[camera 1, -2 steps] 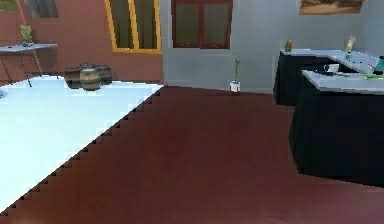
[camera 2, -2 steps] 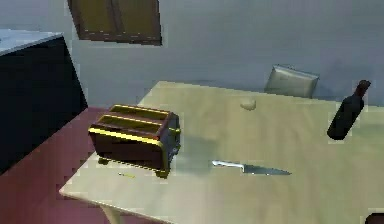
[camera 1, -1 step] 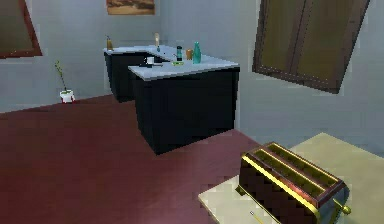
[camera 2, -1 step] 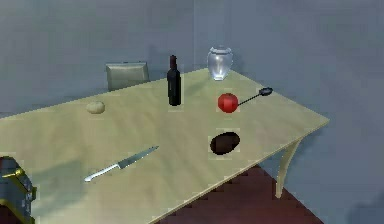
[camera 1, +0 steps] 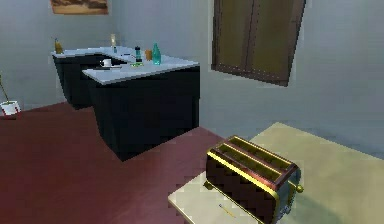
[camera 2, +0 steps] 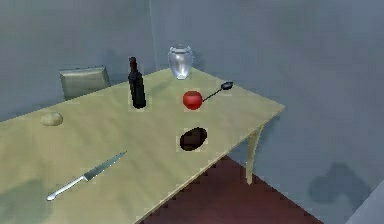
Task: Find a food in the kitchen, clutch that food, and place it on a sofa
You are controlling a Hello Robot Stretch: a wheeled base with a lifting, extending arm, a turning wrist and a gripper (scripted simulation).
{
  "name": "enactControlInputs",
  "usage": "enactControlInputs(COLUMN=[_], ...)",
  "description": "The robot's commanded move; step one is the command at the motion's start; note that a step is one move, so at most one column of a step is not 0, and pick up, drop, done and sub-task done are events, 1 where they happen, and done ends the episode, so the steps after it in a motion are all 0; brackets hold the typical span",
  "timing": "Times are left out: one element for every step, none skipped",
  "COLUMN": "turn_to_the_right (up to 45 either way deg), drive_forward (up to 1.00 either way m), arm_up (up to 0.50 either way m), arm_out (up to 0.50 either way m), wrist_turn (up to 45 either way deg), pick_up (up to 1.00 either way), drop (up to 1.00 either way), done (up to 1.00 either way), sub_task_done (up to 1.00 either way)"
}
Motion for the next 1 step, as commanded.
enactControlInputs(turn_to_the_right=[0.0], drive_forward=[0.0], arm_up=[0.5], arm_out=[0.0], wrist_turn=[0.0], pick_up=[0.0], drop=[0.0], done=[0.0], sub_task_done=[0.0])
